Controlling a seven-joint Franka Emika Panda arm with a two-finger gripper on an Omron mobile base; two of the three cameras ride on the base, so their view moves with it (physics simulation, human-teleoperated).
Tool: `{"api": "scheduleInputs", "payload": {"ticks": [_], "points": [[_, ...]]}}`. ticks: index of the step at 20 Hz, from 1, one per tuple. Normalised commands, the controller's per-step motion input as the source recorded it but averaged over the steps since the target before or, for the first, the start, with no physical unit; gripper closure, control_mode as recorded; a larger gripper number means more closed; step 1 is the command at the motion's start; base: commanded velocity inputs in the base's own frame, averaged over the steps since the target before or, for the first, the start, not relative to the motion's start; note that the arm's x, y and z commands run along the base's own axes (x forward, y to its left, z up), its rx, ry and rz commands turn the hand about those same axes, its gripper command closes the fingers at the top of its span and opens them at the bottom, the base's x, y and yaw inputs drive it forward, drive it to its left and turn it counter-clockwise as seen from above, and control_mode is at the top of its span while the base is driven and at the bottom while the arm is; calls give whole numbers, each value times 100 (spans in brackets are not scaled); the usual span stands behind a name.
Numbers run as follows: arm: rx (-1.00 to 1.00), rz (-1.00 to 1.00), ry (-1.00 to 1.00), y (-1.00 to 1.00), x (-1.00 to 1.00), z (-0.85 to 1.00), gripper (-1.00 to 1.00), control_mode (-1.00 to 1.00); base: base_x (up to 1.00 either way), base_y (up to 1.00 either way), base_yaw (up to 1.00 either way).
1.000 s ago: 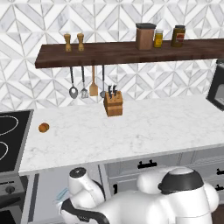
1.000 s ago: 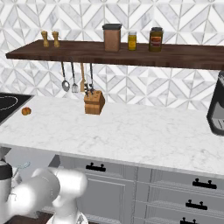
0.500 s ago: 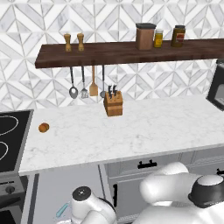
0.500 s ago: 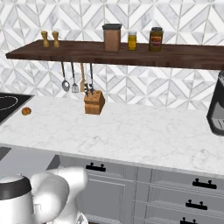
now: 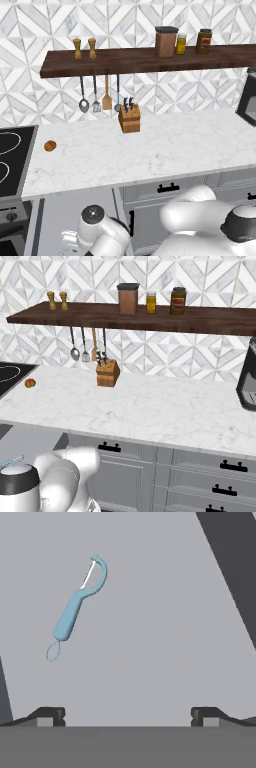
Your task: Pick the peeler from the drawer and place it on the counter.
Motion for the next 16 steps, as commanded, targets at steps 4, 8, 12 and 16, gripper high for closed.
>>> {"api": "scheduleInputs", "payload": {"ticks": [4,8,12,16], "points": [[-2,-23,0,51,68,2,-100,-100,0,0,0],[0,-18,0,25,60,0,-100,-100,0,0,0],[0,-12,0,0,52,0,-100,-100,0,0,0],[0,-3,0,0,15,-28,-100,-100,0,0,0]]}}
